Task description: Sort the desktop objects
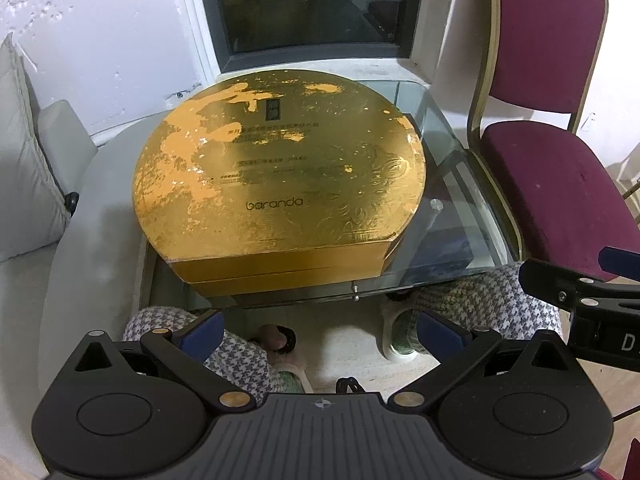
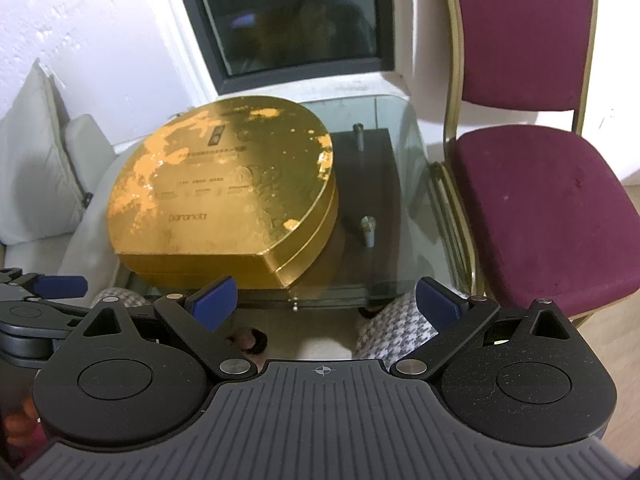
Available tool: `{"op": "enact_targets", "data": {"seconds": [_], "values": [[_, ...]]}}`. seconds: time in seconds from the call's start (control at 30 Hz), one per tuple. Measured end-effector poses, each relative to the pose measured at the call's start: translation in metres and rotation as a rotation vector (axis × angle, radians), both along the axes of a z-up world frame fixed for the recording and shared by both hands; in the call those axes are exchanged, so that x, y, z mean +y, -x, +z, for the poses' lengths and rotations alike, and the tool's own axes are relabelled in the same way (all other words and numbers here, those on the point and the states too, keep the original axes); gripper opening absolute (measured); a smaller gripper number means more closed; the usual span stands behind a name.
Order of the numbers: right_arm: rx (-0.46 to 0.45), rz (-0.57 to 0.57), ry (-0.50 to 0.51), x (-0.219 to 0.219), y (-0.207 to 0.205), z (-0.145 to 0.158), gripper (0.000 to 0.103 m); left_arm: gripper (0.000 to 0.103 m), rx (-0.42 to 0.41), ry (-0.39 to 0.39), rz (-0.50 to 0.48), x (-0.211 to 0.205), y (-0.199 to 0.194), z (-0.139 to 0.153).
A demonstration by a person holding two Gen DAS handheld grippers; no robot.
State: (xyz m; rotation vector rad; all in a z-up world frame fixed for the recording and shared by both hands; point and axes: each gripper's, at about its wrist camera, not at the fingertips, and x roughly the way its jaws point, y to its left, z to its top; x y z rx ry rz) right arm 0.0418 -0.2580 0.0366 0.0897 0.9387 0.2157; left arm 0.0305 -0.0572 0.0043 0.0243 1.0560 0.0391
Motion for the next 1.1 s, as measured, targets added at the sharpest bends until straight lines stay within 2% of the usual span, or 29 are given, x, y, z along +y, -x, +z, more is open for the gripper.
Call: {"op": "enact_targets", "data": {"seconds": [1.1], "values": [[0.045, 0.064, -0.002, 0.051, -0.045, -0.017, 0.099, 0.102, 0.018, -0.007, 0.084, 0.048, -0.027, -0.014]]}}
